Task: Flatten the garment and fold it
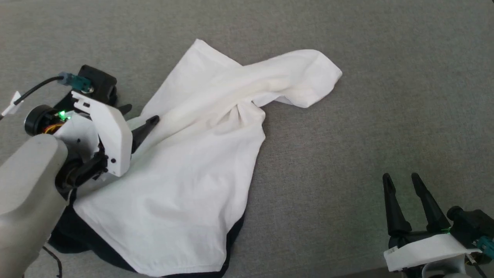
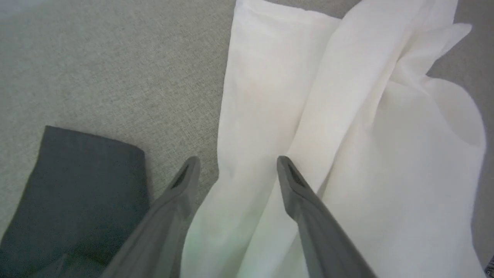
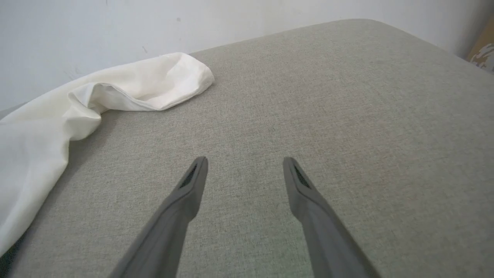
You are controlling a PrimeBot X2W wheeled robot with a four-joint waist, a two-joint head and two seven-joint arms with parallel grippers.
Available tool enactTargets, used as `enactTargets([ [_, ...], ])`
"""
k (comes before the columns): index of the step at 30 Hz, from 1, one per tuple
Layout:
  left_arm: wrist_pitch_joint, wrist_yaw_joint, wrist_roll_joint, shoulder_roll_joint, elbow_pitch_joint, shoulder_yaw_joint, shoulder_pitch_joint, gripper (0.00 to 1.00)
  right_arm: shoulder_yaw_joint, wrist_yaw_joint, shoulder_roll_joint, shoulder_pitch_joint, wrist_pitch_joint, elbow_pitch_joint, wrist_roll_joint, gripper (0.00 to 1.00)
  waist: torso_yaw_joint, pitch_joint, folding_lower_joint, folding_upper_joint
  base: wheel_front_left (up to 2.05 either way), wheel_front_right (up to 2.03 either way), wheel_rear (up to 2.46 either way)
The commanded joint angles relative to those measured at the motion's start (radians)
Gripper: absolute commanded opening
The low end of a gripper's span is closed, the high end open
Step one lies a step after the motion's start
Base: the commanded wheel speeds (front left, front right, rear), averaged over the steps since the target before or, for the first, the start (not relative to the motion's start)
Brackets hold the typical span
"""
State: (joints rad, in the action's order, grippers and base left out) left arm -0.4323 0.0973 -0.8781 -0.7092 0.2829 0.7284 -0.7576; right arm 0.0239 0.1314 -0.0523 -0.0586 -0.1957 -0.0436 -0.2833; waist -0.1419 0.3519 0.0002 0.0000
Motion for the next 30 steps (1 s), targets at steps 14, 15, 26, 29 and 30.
enactTargets([
  [14, -0.121, -0.003, -0.058, -0.024, 0.044, 0.024, 0.011, 0.0, 0.016, -0.001, 0.002, 0.039, -0.026, -0.013, -0.002, 1.0, -0.043, 0.064, -0.0002, 0.0, 0.0, 0.0, 0.0],
  [15, -0.119, -0.002, -0.063, -0.023, 0.038, 0.022, 0.011, 0.0, 0.017, -0.001, 0.002, 0.039, -0.026, -0.015, -0.002, 1.0, -0.04, 0.062, -0.0002, 0.0, 0.0, 0.0, 0.0],
  [26, 0.226, -0.04, -0.027, 0.006, 0.046, -0.127, -0.042, 0.0, 0.024, -0.001, 0.002, 0.042, -0.013, -0.016, 0.012, 1.0, 0.004, 0.027, -0.0002, 0.0, 0.0, 0.0, 0.0],
  [29, 0.296, -0.079, -0.003, -0.016, 0.083, -0.164, -0.048, 0.0, 0.026, -0.001, 0.002, 0.039, -0.009, -0.009, 0.016, 1.0, 0.008, 0.032, -0.0002, 0.0, 0.0, 0.0, 0.0],
  [30, 0.318, -0.1, 0.008, -0.026, 0.098, -0.176, -0.049, 0.0, 0.027, -0.001, 0.002, 0.038, -0.007, -0.007, 0.017, 1.0, 0.009, 0.035, -0.0002, 0.0, 0.0, 0.0, 0.0],
])
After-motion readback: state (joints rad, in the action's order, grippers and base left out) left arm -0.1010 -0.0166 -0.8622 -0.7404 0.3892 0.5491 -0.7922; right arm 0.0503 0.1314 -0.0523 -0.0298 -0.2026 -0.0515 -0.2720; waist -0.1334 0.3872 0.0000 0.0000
